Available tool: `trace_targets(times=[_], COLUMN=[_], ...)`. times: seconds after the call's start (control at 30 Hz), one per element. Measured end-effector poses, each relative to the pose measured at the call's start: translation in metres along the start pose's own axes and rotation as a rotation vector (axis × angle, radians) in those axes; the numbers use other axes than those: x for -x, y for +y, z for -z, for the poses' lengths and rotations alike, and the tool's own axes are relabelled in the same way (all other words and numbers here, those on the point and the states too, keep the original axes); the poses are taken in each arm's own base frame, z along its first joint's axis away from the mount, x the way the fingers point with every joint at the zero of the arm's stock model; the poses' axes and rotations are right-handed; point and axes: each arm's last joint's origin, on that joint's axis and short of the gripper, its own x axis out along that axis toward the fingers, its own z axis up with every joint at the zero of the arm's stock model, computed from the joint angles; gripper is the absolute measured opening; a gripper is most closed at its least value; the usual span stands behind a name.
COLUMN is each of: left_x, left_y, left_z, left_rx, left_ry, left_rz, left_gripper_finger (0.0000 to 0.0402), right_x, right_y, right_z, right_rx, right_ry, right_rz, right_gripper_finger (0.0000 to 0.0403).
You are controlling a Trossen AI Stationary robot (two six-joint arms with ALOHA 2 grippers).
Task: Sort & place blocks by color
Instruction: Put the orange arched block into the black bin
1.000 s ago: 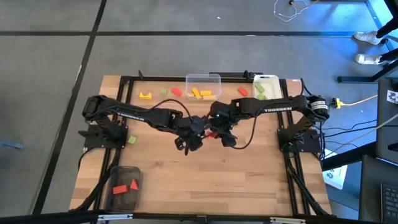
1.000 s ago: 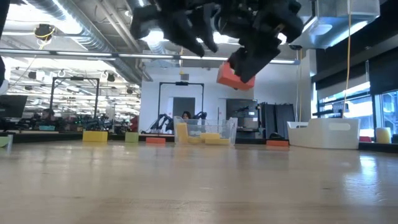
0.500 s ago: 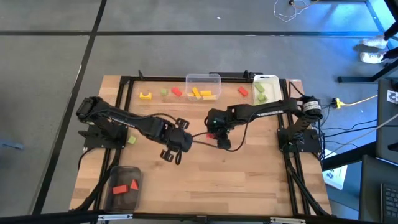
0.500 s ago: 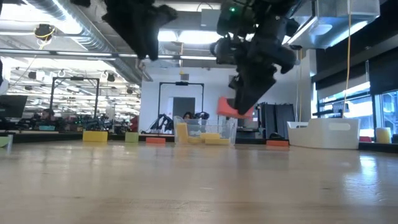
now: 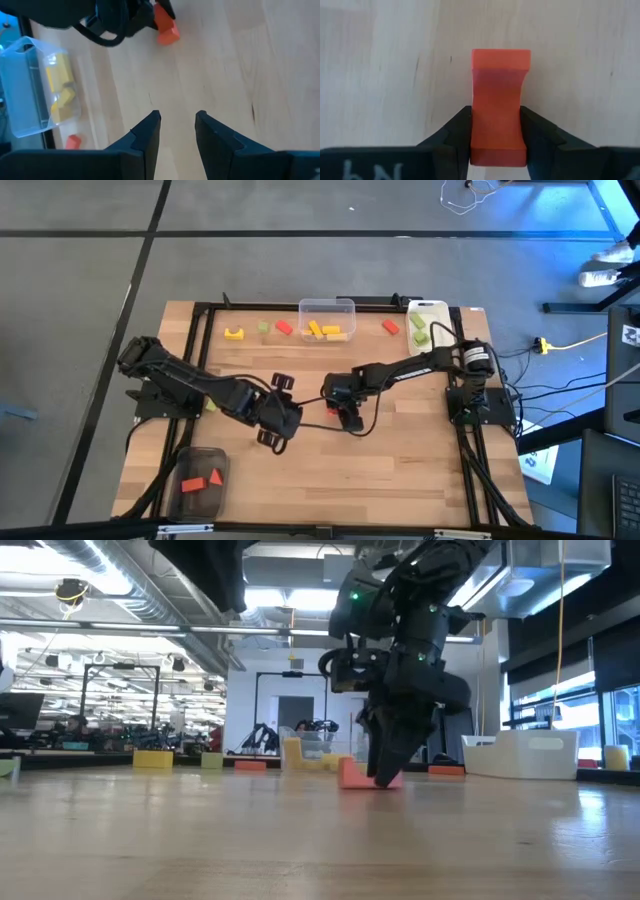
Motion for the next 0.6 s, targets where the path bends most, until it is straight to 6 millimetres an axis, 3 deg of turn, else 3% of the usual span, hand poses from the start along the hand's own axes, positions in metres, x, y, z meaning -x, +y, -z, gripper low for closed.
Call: trace_targets(times=[0.3, 0.6], left_x=[0.0015, 0.0016], left_y=[-0.0027, -0.0029], left_z=[0.0001, 0.0002], left_rx=[0.036, 0.041], left_ry=[-0.003, -0.002], left_rz=[-0.011, -0.011], left_gripper_finger=[0.0114, 0.0114], right_x=[-0.0031, 0.0034], right_y=[-0.0003, 0.0021], right_z=[0.0008, -0.0082], right_rx=[-0.001, 0.037], right_ry=[0.007, 0.012], right_rz=[-0.001, -0.005], right_gripper_finger=[0.0131, 0.0278])
